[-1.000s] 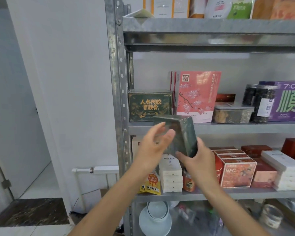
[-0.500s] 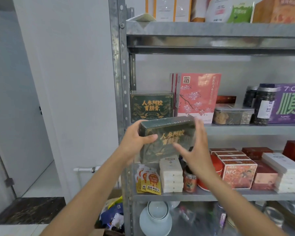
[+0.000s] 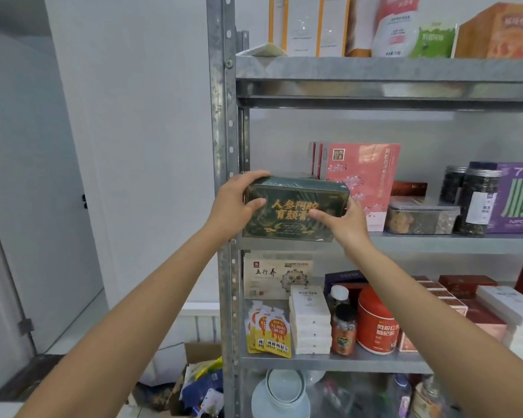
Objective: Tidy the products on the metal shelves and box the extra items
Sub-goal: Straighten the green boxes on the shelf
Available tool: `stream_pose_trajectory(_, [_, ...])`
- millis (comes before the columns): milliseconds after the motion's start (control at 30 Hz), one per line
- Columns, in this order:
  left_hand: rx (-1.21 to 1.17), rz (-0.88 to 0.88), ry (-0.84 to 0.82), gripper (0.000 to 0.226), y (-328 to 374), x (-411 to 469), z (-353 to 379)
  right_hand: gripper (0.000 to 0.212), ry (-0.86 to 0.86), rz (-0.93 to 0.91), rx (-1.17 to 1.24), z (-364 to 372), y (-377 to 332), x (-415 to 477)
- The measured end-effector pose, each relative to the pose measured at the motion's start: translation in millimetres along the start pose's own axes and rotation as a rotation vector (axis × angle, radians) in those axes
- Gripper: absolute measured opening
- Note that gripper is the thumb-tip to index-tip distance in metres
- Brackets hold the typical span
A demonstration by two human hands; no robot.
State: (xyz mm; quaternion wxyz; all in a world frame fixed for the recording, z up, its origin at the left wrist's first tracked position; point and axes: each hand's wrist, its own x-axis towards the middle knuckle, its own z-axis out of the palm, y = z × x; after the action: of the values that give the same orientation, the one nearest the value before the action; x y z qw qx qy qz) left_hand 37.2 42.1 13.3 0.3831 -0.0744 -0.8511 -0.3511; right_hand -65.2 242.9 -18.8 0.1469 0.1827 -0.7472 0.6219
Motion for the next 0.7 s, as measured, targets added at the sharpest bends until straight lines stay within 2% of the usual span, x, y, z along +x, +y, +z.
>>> stream_pose_trajectory(167, [0.427, -0.018, -0.009, 0.051, -14.1, 13.2, 8.3, 0.077, 0.053, 0.021, -0.144, 12.7, 2.5, 10.3])
stream_pose_trajectory(233, [0.543, -0.035, -0.036, 0.055, -20.1, 14.4, 11.9, 0.08, 0.046, 0.031, -0.202, 17.0, 6.5, 12.6])
stream_pose_trajectory(367, [0.609, -0.047, -0.048, 0.058, -24.7, 16.9, 14.4, 0.068, 0.04, -0.002, -0.257, 18.4, 7.8, 17.6])
stream_pose_trajectory(500, [0.636, -0.055, -0.103, 0.054, -25.5, 19.9, 7.0, 0.082, -0.028, -0.106, -0.27, 12.7, -0.9, 22.0])
stream_pose_trajectory(533, [0.652, -0.061, -0.117, 0.053, -25.5, 20.5, 4.8, 0.077, -0.039, -0.164, -0.212, 11.6, -5.6, 23.6])
stream_pose_trajectory(600, [0.679, -0.074, -0.148, 0.051, -23.7, 21.0, 0.5, 0.054, -0.026, -0.273, -0.139, 11.1, -16.6, 32.2])
stream_pose_trajectory(700, [0.642, -0.117, -0.17, 0.052, -20.0, 18.3, -5.4, 0.037, -0.076, -0.345, -0.291, 10.1, -31.1, 55.2])
